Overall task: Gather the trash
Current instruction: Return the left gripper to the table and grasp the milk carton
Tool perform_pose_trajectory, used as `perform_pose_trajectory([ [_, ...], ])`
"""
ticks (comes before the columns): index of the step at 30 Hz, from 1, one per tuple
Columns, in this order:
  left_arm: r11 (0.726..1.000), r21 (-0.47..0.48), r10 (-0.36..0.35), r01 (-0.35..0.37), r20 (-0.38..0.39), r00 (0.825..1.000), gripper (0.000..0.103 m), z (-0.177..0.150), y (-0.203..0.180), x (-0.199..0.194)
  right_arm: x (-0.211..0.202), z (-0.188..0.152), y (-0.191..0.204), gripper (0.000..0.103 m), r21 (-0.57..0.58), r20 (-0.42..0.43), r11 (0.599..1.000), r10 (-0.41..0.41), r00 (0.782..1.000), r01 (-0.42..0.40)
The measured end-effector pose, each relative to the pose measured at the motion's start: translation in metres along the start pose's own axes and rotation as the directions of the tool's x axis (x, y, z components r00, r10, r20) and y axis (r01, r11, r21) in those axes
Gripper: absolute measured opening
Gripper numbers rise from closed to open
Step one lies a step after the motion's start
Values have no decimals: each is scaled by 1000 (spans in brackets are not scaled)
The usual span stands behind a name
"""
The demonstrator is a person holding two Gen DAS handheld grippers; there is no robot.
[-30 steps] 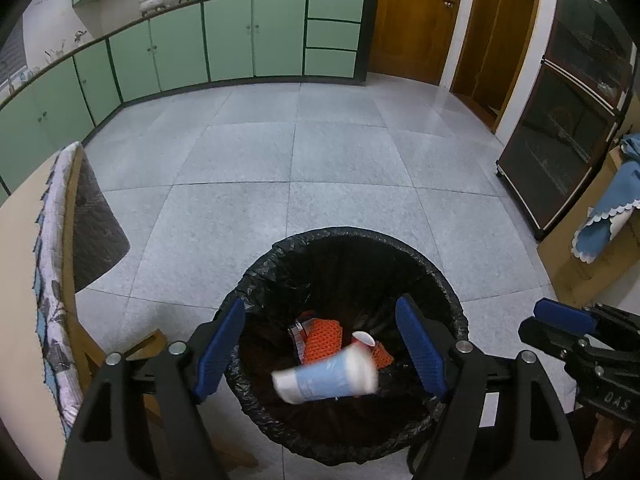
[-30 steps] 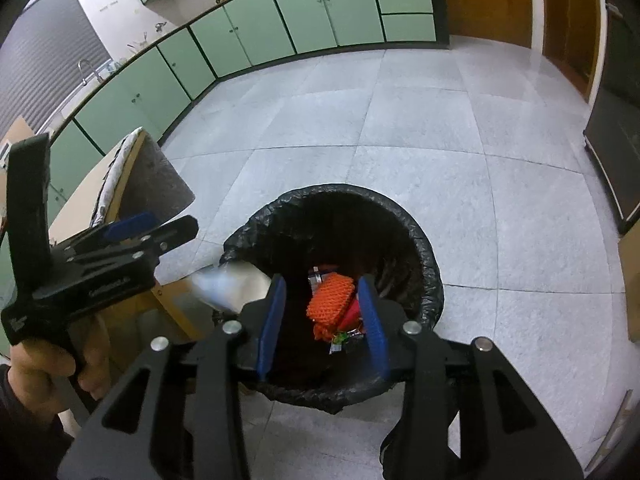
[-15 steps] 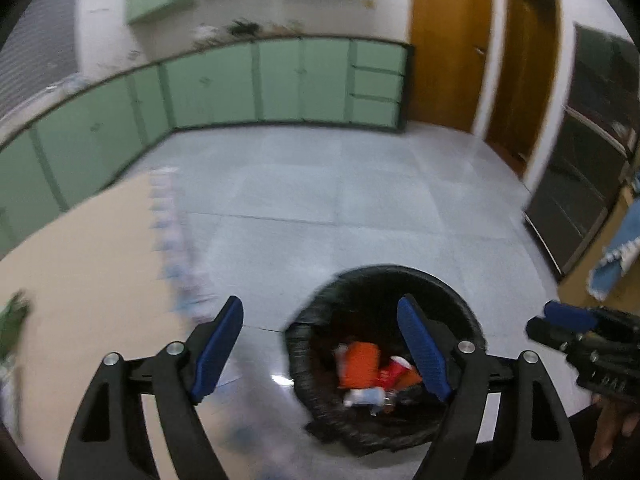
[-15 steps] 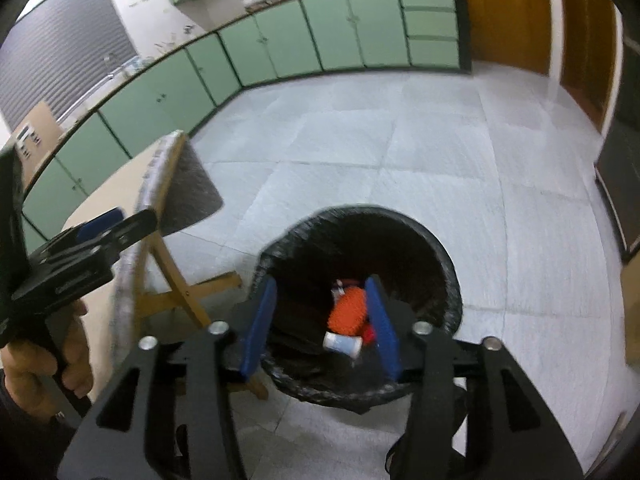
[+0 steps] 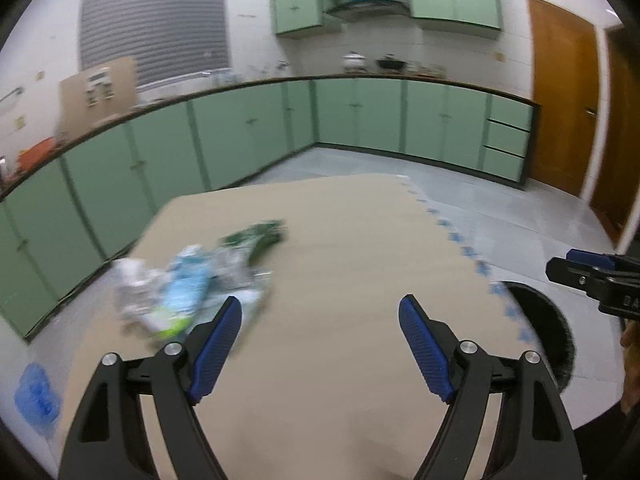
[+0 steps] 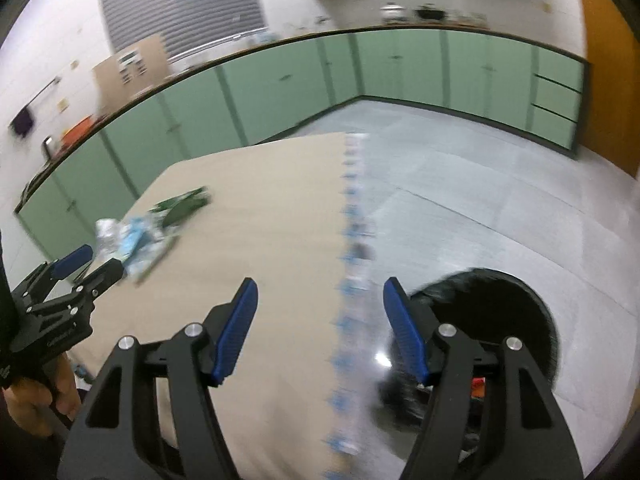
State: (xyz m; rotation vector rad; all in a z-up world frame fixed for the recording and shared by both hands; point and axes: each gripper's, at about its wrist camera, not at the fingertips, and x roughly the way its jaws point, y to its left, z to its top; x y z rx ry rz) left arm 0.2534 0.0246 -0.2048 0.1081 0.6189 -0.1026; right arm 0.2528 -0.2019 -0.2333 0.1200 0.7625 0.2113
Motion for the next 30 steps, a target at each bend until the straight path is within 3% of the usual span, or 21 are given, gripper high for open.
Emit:
perform_pose_trajectory([
  [7,991,-102,86,-85,12,996,80,-24,88,-9,32,15,73,64,-87,-33,994,69,997,-72],
  [14,989,-120,90,-89,5,996,81,-42,135,12,64,16,115,64,-128,-58,986,103,993,-109],
  [27,997,-60,39,-44,-73,997,79,-51,155,75,126,21,158,64,-127,-92,981,133,987,-144],
  [30,999,-47,3,-9,-120,993,67,-51,155,90,133,22,162,64,-131,-97,981,133,986,-145],
])
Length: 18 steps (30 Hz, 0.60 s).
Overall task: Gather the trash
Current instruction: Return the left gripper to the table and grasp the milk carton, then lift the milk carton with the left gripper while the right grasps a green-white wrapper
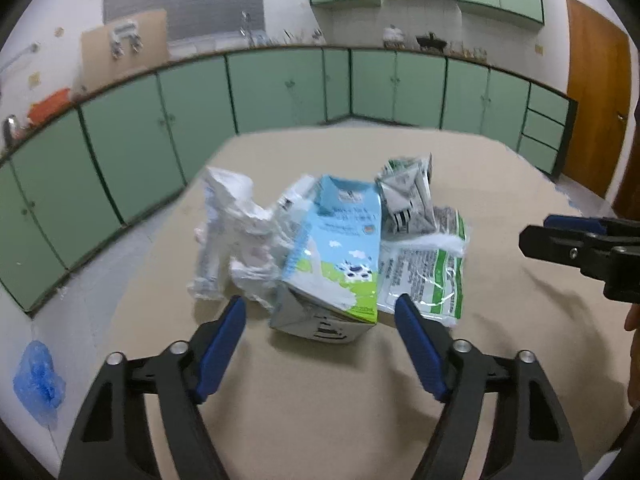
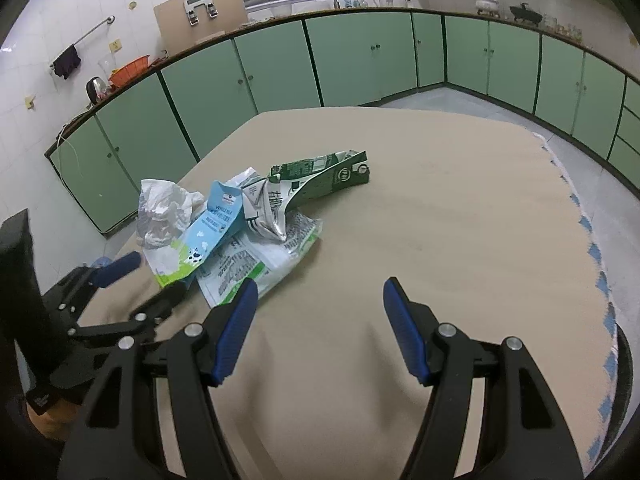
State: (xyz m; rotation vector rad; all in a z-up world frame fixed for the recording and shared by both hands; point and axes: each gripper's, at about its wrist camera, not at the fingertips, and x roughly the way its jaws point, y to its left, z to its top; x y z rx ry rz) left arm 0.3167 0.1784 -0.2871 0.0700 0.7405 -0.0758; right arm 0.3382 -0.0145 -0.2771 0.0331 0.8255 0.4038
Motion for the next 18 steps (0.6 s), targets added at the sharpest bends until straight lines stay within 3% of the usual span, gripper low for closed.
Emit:
perform_pose_trajectory([
  [4,1000,4,-28,29,-35,999,50,2,0,8,4,0,2,64,-10,-7,1000,-2,1000,2],
  [10,998,-40,-43,44,21,999,46,-5,1,-11,3,-3,7,64,-19,-9,1000,1,1000,-2],
  [18,996,-84,-5,14,112,994,45,-13,0,-55,0,6,13,64,-33,7,999,17,1000,-17],
])
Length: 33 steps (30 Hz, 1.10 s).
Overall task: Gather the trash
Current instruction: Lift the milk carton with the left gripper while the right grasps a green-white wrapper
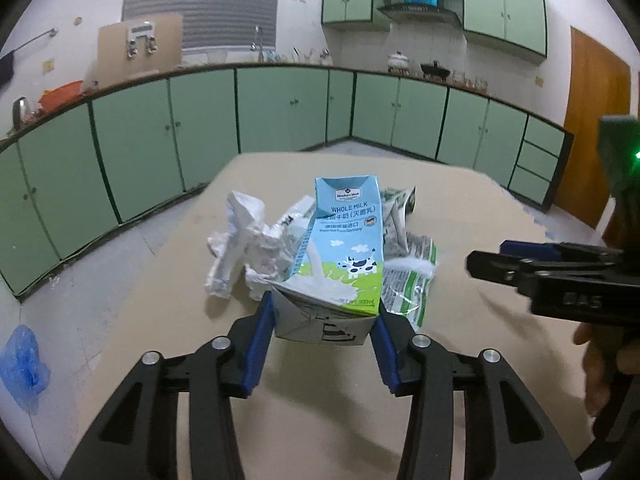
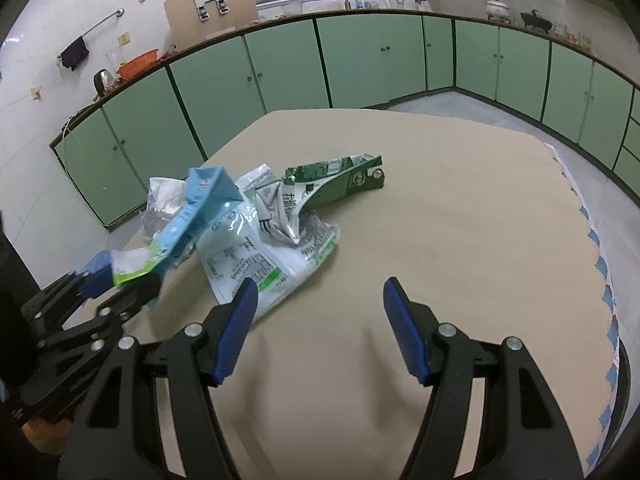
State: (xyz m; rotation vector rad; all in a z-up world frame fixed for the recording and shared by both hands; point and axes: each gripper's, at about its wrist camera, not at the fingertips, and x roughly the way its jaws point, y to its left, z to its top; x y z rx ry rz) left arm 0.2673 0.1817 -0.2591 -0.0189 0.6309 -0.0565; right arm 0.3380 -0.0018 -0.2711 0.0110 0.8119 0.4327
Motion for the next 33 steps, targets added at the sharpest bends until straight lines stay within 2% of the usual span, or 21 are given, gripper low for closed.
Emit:
perform_pose_trajectory([
  [7,998,-40,45,-44,46,998,45,14,21,-15,13,20,23,64,-27,32,999,26,999,-25],
  [13,997,-41,72,-70,63,995,45,23,41,-4,37,31,42,63,-49,39,999,-5,999,7],
  [19,996,-67,57,-51,87,995,45,42,64,15,65,43,54,62,-66,43,994,-86,995,89],
  [24,998,-52,45,-40,84,995,45,52,72,35,87,49,53,61,-56,30,987,-152,988,153],
  [25,998,-53,41,-37,76,996,45,53,74,40,91,49,52,59,-56,24,986,-157,987,158],
  [28,998,-58,43,-39,65,997,45,52,76,48,100,48,49,38,-60,-8,986,-156,988,155],
  [33,997,-66,43,-39,68,997,45,52,76,48,84,41,47,37,-61,20,989,-134,991,135],
])
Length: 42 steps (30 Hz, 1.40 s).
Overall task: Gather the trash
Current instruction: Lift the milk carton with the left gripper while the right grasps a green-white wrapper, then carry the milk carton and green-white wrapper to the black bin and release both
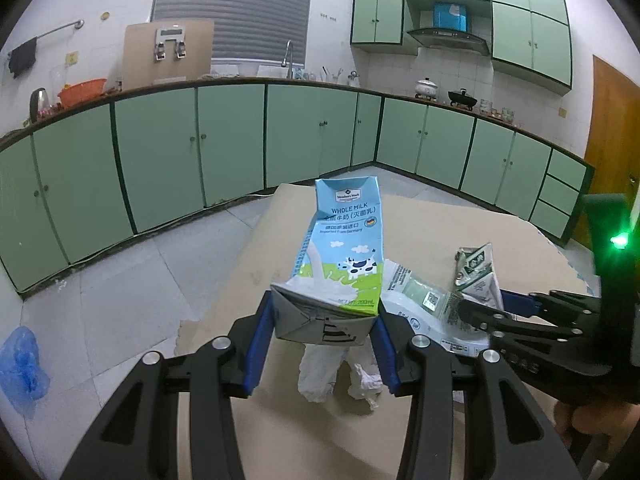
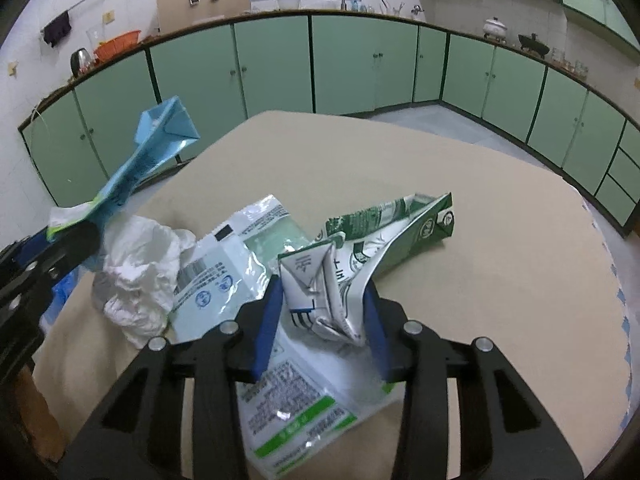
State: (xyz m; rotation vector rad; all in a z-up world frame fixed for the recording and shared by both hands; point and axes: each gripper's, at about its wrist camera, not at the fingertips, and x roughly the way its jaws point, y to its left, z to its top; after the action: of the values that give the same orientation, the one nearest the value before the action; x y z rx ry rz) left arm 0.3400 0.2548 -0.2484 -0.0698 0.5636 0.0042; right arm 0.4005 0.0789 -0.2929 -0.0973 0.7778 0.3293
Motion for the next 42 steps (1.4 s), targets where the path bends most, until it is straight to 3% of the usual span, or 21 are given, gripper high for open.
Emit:
perform_pose_trajectory([
  [16,999,33,3,-4,39,999,45,15,-36,-43,-102,-16,-39,36,26,95,1000,12,995,-14],
  [21,998,54,-24,21,44,999,45,14,-66,-66,-143,-28,-65,36,51,123,999,-2,992,-4],
  [28,988,111,-111,109,12,994,45,3,-137,-83,-197,-56,-111,36,96,146,994,-58,988,44],
  [33,965,170,-200,201,-24,980,45,-9,-201,-86,-229,-88,-159,35,140,137,984,-127,982,107],
  [42,881,259,-369,397,-149,917,45,-33,-328,-74,-260,-154,-269,35,281,62,934,-247,967,220],
])
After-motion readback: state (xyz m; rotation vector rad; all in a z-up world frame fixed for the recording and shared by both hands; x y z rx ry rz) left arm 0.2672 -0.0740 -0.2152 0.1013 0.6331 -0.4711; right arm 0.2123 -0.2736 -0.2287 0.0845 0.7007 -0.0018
